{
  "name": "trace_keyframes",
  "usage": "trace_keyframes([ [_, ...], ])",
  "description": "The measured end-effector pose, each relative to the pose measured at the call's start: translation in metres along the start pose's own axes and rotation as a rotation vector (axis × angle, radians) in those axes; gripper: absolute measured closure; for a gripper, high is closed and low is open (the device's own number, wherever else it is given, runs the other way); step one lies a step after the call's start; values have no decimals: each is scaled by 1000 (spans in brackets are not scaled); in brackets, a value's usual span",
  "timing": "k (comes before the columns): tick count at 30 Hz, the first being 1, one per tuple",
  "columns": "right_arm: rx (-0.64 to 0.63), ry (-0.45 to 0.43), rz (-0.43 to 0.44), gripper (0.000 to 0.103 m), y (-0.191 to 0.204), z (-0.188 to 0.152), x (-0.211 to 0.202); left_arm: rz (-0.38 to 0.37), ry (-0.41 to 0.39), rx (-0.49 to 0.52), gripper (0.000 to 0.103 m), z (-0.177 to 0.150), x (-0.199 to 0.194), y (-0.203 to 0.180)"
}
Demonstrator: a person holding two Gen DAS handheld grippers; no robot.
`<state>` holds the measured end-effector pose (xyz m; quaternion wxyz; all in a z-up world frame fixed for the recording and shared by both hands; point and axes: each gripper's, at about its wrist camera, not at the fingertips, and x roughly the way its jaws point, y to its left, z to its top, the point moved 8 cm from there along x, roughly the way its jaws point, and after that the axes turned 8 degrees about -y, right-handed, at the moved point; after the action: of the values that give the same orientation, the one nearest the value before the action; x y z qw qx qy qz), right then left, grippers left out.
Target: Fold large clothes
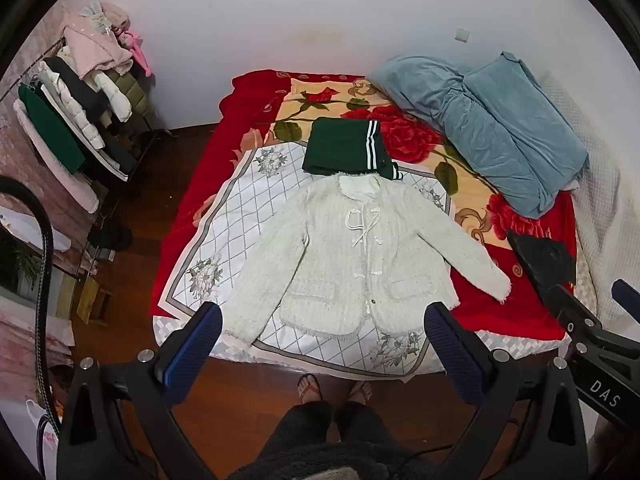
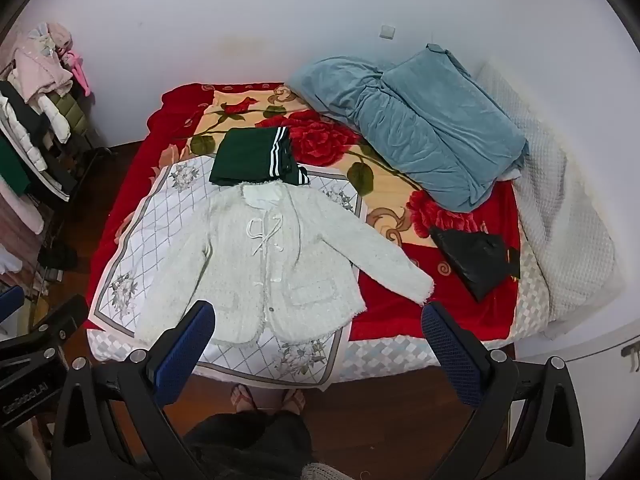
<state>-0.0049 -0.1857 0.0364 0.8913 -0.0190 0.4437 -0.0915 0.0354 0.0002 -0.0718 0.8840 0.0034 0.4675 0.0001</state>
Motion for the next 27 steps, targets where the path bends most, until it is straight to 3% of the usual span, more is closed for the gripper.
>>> trace_keyframes([
  [27,-4,-6,-6,0,0,1,0,-5,-6,-4,0,0,0,-1],
])
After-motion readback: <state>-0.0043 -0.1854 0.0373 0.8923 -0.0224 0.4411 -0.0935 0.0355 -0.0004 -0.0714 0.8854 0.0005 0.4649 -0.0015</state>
